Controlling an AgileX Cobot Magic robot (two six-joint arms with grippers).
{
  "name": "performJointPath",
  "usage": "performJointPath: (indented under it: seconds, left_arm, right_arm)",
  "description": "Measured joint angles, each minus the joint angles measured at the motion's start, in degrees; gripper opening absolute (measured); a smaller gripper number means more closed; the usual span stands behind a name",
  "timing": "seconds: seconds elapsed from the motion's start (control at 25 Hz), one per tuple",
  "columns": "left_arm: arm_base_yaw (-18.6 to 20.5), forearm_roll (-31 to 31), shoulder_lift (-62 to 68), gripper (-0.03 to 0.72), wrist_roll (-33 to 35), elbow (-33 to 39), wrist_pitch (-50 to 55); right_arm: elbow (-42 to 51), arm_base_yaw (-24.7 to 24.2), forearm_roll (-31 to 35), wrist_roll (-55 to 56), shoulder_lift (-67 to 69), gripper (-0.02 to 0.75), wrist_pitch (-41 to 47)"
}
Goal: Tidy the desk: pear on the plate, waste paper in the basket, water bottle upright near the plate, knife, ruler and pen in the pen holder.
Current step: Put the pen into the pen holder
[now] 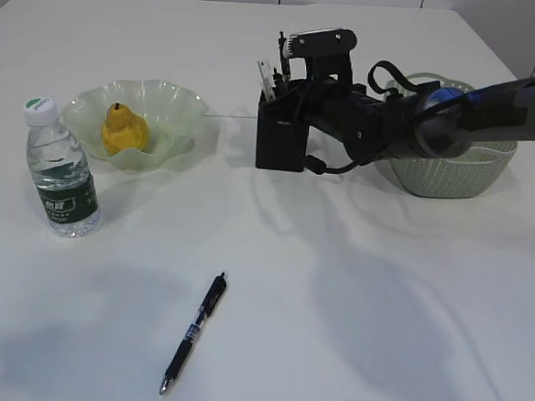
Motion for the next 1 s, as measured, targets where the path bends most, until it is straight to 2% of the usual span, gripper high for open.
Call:
performJointPath:
  seconds: [1.0]
  left_arm:
    - [0.0, 0.0, 0.0, 0.275, 0.0, 0.0, 0.0]
  right_arm:
    - [-1.6, 0.0, -0.5, 0.0, 0.0, 0.175, 2.1]
